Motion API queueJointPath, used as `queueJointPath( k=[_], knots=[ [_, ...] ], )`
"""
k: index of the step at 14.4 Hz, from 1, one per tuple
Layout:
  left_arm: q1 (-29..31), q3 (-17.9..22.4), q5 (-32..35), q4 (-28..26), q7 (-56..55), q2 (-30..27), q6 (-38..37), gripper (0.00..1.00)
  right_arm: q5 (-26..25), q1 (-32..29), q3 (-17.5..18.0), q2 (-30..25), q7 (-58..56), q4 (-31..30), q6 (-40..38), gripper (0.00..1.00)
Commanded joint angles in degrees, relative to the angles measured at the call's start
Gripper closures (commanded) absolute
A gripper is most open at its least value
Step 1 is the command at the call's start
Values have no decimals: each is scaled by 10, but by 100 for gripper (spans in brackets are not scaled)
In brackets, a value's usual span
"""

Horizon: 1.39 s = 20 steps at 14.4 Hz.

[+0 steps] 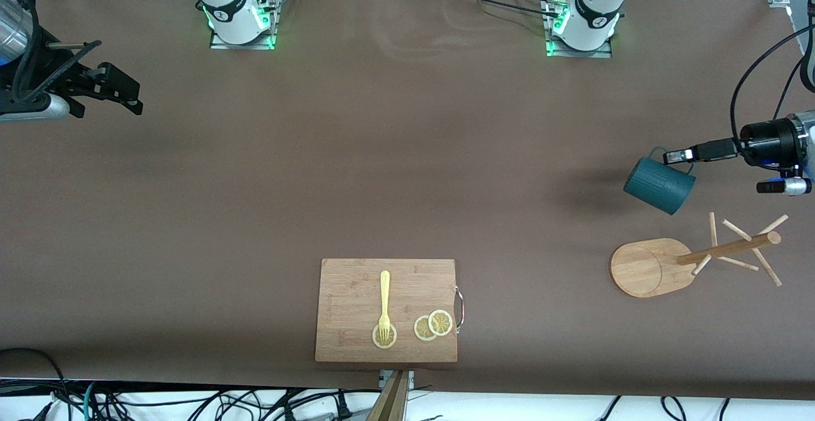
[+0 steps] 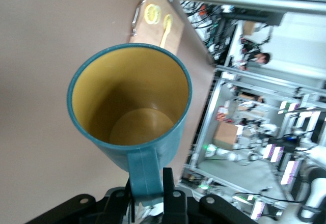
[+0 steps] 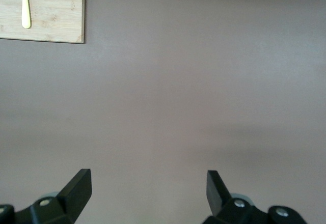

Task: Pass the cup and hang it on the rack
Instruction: 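Lower the mug handle onto a rack peg with the left gripper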

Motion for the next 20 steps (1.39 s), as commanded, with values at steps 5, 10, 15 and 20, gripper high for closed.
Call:
queueJointPath(
  k=[5,10,15,20],
  knots=[
    [58,0,-87,14,70,56,-66,100,7,-3,2,3,3,8,-1,0],
    [83,0,-116,18,110,90,-88,100,7,-3,2,3,3,8,-1,0],
    [117,0,-147,41,135,144,-112,100,7,-3,2,5,3,8,-1,0],
    [133,0,-163,65,146,167,-124,100,7,-3,2,5,4,8,-1,0]
  ],
)
